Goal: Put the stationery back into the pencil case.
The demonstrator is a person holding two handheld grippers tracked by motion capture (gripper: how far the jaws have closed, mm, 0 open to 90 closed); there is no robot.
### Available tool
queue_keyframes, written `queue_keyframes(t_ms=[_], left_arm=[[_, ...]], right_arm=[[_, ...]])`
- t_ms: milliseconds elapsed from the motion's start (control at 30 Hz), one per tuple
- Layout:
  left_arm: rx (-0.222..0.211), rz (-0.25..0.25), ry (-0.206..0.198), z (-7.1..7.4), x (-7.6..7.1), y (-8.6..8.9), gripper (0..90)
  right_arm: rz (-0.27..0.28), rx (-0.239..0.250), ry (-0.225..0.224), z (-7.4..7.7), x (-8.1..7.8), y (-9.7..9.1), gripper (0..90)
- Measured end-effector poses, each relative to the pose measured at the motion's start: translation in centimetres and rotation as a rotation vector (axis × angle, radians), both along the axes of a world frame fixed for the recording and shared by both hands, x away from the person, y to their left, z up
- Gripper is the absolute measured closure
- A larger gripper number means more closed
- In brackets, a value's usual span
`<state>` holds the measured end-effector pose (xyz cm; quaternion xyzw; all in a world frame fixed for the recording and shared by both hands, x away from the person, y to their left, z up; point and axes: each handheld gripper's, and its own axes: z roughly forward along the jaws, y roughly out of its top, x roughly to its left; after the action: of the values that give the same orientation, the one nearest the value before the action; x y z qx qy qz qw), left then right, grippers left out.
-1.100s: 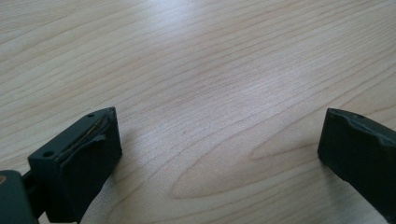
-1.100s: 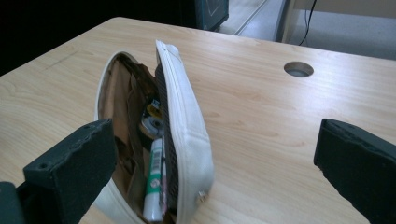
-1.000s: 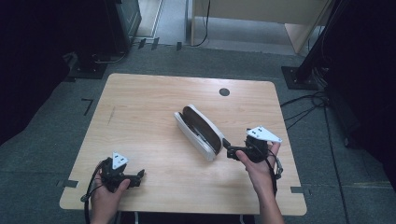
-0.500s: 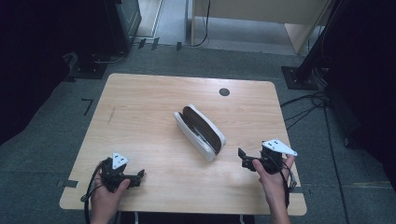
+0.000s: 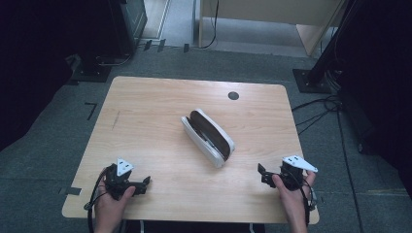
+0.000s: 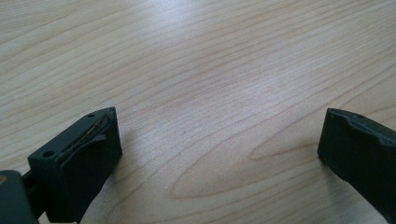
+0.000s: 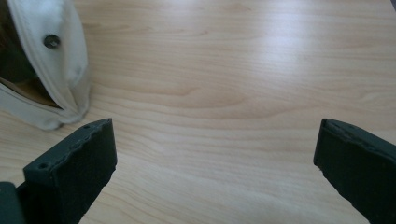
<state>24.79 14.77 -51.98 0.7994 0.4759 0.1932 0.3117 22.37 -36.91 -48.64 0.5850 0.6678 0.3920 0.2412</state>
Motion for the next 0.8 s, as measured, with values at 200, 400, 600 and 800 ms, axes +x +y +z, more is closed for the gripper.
queue_keyframes(t_ms=[200, 400, 600, 800], left_arm=[[0.000, 0.000, 0.000, 0.0, 0.0, 0.0, 0.0], [0.000, 0.000, 0.000, 0.0, 0.0, 0.0, 0.0], [0.000, 0.000, 0.000, 0.0, 0.0, 0.0, 0.0], [0.000, 0.000, 0.000, 0.0, 0.0, 0.0, 0.0]], right_arm=[[-0.033, -0.011, 0.045, -1.6, -0.7, -1.4, 0.0], [-0.072, -0.046, 0.116, -3.1, -1.4, -2.5, 0.0], [-0.075, -0.131, 0.144, -4.0, -1.5, -2.2, 0.0], [-0.045, -0.135, 0.138, -4.0, -1.3, -2.1, 0.0]])
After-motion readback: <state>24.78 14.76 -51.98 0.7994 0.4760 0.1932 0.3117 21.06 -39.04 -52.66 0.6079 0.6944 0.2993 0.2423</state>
